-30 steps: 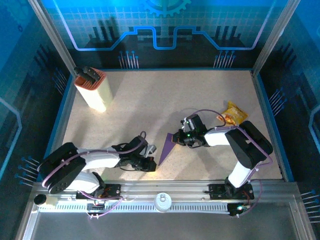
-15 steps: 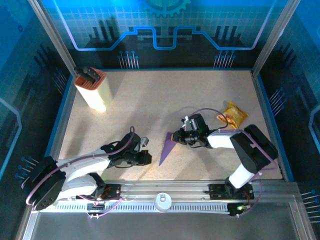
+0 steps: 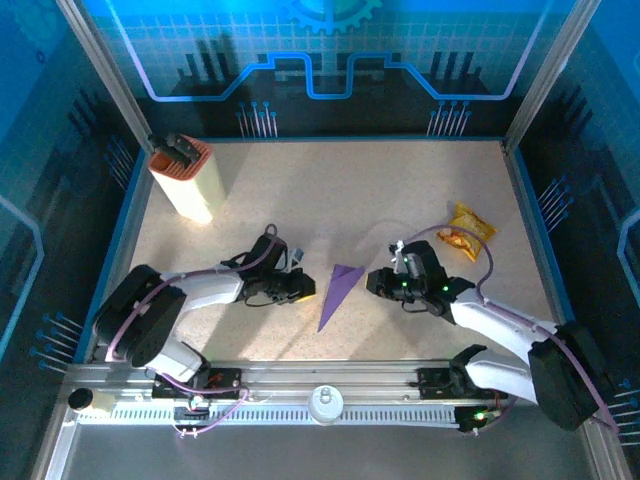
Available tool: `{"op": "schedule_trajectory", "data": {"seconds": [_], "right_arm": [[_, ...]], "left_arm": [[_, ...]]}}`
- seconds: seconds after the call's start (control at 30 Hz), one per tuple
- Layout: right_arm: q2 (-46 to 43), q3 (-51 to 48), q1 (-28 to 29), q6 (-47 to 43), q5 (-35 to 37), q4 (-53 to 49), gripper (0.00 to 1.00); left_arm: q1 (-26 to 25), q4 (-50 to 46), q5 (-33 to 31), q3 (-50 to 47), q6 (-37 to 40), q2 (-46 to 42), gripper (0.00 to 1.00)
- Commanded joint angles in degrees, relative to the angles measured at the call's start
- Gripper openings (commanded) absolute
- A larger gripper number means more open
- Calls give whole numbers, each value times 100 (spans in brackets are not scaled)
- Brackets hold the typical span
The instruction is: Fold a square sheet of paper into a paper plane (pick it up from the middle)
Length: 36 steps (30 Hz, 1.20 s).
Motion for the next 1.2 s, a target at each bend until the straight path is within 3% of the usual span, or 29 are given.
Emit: {"op": "schedule_trajectory", "data": {"seconds": [0.0,0.37,0.77,1.17], "right_arm": [[-88,-112,18,214,65,-271,24],[778,331,507,264,85,6,23],[1581,736,676,366,66,108,14],[2132,817,724,501,112,202,12]], "left_arm": [[48,223,513,292,-114,375,19],[57,-23,516,781,82,972,24],[56,-276,548,1111,287,1342,18],[40,-189,773,1196,331,1630,19]]}}
